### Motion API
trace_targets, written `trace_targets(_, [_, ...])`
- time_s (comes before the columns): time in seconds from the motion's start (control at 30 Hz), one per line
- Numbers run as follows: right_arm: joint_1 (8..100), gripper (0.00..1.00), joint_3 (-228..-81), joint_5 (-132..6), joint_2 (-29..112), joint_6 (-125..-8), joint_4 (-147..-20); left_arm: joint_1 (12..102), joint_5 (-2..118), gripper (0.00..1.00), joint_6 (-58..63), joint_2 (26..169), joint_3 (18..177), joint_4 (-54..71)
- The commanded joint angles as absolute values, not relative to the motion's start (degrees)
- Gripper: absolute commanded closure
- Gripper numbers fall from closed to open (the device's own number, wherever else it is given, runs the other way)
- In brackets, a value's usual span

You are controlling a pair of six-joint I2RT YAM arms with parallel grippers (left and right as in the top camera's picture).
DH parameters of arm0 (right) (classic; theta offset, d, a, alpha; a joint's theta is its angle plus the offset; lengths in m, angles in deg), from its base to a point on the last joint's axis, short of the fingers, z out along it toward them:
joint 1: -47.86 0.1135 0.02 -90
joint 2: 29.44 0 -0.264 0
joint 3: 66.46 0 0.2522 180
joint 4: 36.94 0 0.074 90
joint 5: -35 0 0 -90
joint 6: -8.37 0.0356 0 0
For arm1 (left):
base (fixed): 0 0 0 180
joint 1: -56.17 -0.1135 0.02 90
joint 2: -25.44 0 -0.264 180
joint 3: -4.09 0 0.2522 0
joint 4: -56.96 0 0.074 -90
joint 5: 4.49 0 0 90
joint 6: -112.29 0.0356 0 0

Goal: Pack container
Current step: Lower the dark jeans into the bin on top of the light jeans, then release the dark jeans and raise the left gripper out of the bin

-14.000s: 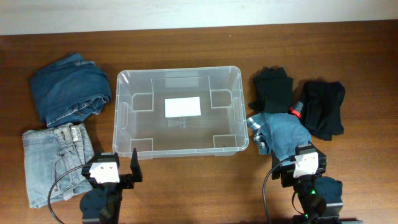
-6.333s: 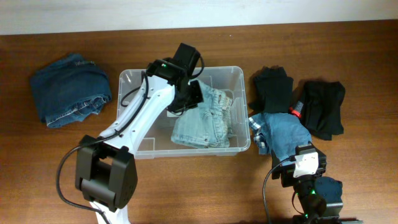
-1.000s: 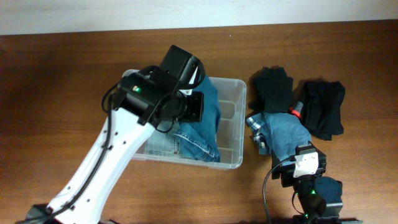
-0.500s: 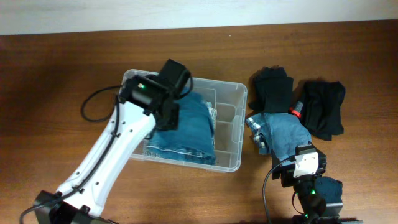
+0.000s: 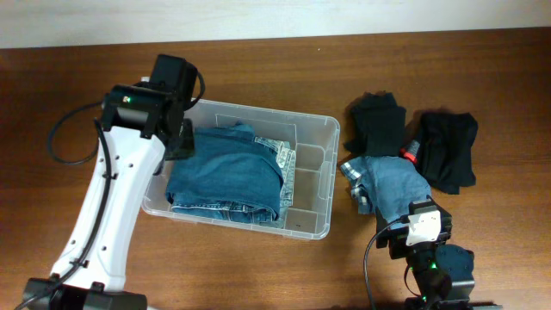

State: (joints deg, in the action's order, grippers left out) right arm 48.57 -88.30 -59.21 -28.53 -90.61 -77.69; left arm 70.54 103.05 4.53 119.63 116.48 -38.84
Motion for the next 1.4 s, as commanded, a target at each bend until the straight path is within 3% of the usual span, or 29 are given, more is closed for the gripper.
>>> trace_targets(0.0, [48.2,0.02,-87.9,-59.5,-28.9,-90.2,-77.9,72.3,87.6,0.88,9.0,120.7,116.6,-39.2])
trace_targets(0.07, [48.2,0.02,-87.9,-59.5,-28.9,-90.2,-77.9,74.5,86.9,0.99,9.9,121.6,113.7,-39.6])
trace_targets(0.23, [48.2,0.02,-87.9,-59.5,-28.9,-90.2,-77.9,77.8,84.6,0.99,18.0,122.3,101.7,-35.1])
trace_targets(0.33, [48.2,0.02,-87.9,-59.5,-28.9,-90.2,-77.9,78.5,76.1,0.99,25.8,122.4,88.2,-24.8])
trace_targets(0.47, [48.2,0.02,-87.9,-59.5,-28.9,-90.2,-77.9,77.1,76.3,0.99,25.8,123.7,80.9,-15.4])
trace_targets(0.73, [48.2,0.01,-87.9,-59.5,-28.9,-90.2,-77.9,71.0,76.3,0.90,22.1,125.4,81.1,-3.5])
trace_targets(0.93, [48.2,0.02,-87.9,-59.5,-28.9,-90.2,-77.9,67.0,75.0,0.87,17.8,125.0,91.8,-10.5])
trace_targets(1.03, [48.2,0.01,-87.9,-59.5,-28.9,-90.2,-77.9,66.9,78.5,0.79,17.8,124.7,103.2,-16.7])
trace_targets(1.2, [48.2,0.02,-87.9,-59.5,-28.9,-90.2,-77.9,66.0,92.9,0.40,22.6,124.7,117.9,-21.0])
trace_targets(1.37, [48.2,0.02,-87.9,-59.5,-28.9,-90.2,-77.9,59.3,88.9,0.38,28.0,129.1,117.2,-20.7])
